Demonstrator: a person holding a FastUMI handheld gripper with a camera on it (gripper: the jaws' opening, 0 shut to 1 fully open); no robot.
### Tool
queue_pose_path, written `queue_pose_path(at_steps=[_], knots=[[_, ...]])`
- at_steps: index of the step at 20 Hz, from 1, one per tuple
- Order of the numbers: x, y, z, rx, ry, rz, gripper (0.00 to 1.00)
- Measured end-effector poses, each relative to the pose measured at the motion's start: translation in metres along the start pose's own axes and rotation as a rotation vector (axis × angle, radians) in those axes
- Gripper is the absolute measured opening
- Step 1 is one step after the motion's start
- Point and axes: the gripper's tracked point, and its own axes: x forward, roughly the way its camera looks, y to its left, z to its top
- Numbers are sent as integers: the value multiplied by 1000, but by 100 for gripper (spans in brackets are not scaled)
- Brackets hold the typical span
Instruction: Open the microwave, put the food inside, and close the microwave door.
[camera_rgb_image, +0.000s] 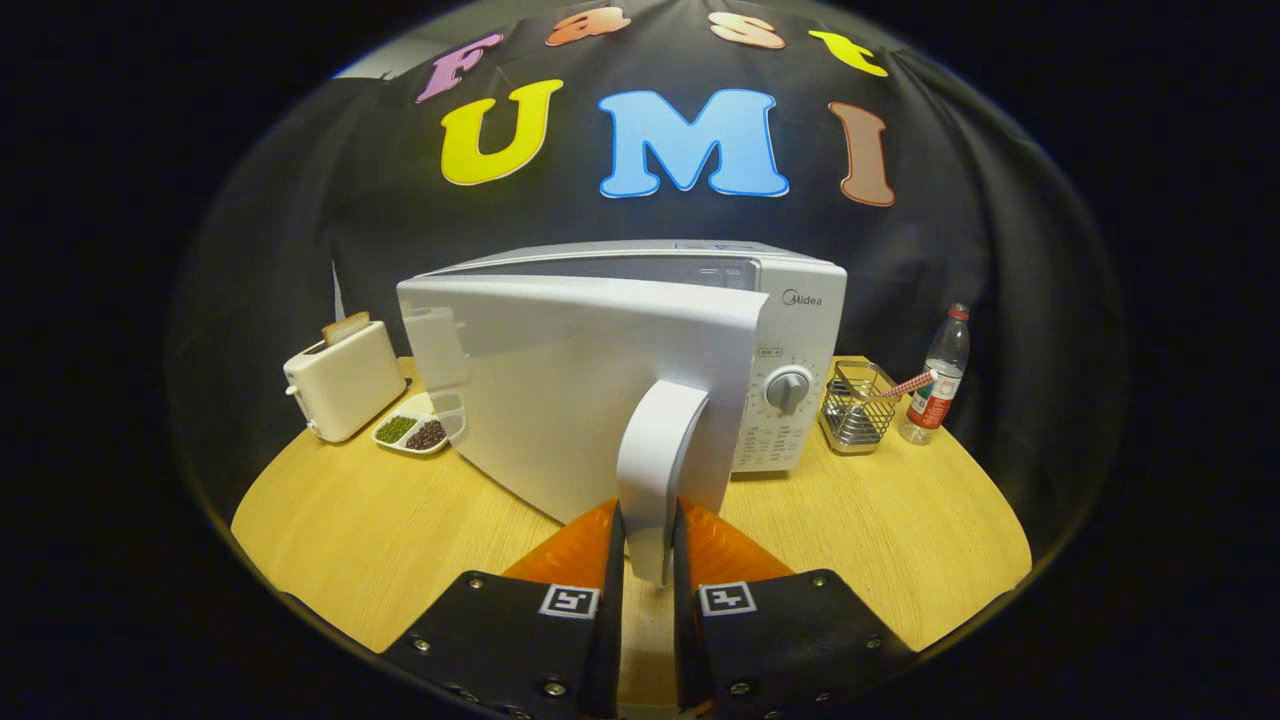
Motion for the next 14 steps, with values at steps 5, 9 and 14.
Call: queue_pose_path(at_steps=[5,9,14], knots=[[-29,28,-8,-25,-6,0,23],[-52,51,-13,-64,-29,6,23],[-75,85,-30,-76,-29,29,23]])
